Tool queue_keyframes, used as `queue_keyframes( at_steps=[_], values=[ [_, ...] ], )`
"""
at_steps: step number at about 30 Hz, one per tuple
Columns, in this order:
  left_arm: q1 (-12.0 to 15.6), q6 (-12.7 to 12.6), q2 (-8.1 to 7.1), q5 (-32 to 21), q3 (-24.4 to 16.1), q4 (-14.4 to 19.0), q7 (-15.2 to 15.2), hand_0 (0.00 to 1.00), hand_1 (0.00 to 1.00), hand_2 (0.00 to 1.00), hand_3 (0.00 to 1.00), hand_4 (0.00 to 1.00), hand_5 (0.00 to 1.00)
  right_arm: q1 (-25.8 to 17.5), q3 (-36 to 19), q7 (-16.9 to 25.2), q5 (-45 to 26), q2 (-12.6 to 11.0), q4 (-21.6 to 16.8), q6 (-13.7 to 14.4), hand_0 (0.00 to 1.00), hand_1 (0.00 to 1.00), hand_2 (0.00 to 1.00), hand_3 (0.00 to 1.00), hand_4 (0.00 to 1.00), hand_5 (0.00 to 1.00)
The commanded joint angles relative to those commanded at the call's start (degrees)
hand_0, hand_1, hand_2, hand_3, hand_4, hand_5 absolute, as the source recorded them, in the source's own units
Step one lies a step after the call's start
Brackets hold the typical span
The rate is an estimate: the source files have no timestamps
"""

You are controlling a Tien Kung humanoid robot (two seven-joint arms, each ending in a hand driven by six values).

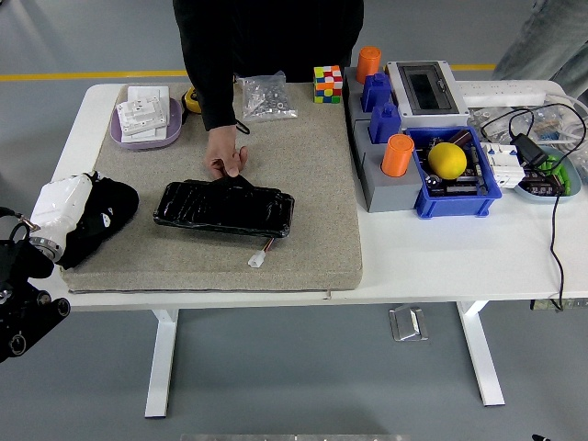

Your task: Pick the rag up,wipe the panel,place it on the desk

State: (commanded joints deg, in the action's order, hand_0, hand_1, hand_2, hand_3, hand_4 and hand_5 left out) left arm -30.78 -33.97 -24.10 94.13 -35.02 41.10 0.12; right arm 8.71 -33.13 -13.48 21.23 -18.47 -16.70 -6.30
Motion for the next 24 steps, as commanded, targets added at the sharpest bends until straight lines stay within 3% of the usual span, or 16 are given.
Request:
queue_keyframes(
  at_steps=[5,6,11,12,17,18,23,24],
  values=[
    [0.08,1.12,-0.34,-0.97,-0.29,0.24,-0.01,0.362,0.485,0.637,0.587,0.675,0.148,0.03,-0.27,0.03,0.07,0.04,0.06,0.01,0.784,0.695,0.725,0.666,0.998,0.567],
    [0.11,1.34,-0.43,-1.00,-0.48,0.34,0.03,0.379,0.533,0.734,0.671,0.781,0.234,0.05,-0.28,0.03,0.09,0.05,0.07,0.00,0.784,0.695,0.725,0.664,0.998,0.566],
    [0.47,2.43,-1.00,-0.85,-1.86,1.84,0.29,0.379,0.533,0.734,0.671,0.781,0.234,0.04,-0.44,0.09,0.10,0.04,0.14,0.03,0.784,0.695,0.725,0.664,0.998,0.566],
    [0.45,2.59,-1.12,-0.81,-2.00,2.20,0.29,0.392,0.573,0.755,0.783,0.969,0.437,0.05,-0.46,0.11,0.12,0.03,0.12,0.03,0.784,0.695,0.724,0.663,0.998,0.567],
    [0.46,3.33,-1.47,0.07,-3.04,3.69,0.69,0.392,0.573,0.755,0.783,0.969,0.437,0.11,-0.62,0.20,0.15,0.12,0.17,0.08,0.784,0.695,0.724,0.663,0.998,0.567],
    [0.48,3.78,-1.56,0.20,-3.42,4.03,0.98,0.406,0.597,0.769,0.799,0.998,0.622,0.09,-0.68,0.23,0.14,0.16,0.17,0.09,0.784,0.695,0.724,0.662,0.998,0.566],
    [0.37,4.83,-1.88,0.01,-4.42,5.00,1.06,0.406,0.597,0.769,0.799,0.998,0.622,-0.04,-0.82,0.21,0.19,0.22,0.28,0.04,0.784,0.695,0.724,0.662,0.998,0.566],
    [0.34,4.89,-1.92,0.00,-4.62,5.08,0.99,0.407,0.610,0.778,0.806,0.998,0.798,-0.06,-0.85,0.22,0.19,0.23,0.29,0.05,0.784,0.695,0.725,0.661,0.998,0.563]
  ],
)
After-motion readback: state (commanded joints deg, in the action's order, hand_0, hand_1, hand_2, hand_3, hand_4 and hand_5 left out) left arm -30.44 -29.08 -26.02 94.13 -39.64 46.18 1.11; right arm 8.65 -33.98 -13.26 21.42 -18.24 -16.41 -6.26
